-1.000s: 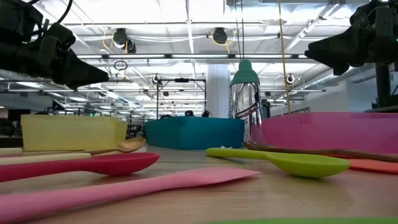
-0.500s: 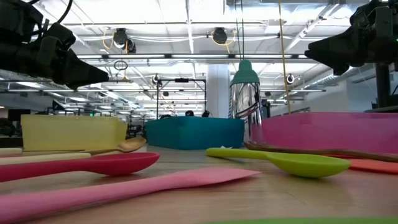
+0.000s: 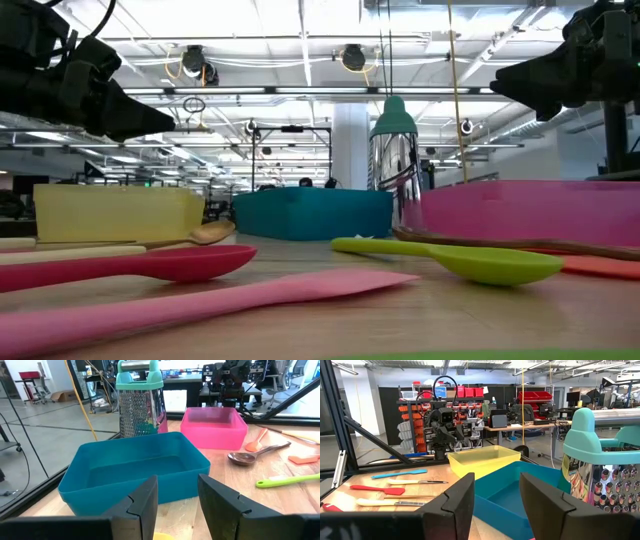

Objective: Pick & Place Kitchen Items
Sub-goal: Put the gold serving spoon into the yellow bin

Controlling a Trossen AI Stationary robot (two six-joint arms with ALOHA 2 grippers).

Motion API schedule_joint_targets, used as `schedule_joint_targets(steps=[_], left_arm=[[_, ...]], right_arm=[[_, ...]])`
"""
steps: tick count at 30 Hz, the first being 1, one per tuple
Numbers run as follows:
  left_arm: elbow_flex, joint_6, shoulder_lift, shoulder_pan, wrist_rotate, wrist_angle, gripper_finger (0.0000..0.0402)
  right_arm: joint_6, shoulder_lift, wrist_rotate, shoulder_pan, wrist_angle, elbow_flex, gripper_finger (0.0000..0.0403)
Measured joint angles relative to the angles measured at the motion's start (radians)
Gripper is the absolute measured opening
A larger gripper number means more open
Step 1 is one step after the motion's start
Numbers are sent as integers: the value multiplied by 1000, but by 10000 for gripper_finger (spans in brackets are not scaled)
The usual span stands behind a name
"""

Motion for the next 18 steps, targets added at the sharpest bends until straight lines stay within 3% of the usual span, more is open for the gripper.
schedule_joint_targets(steps=[18], left_arm=[[0, -11, 0, 0, 0, 3, 145]], right_arm=[[0, 0, 0, 0, 0, 0, 151]])
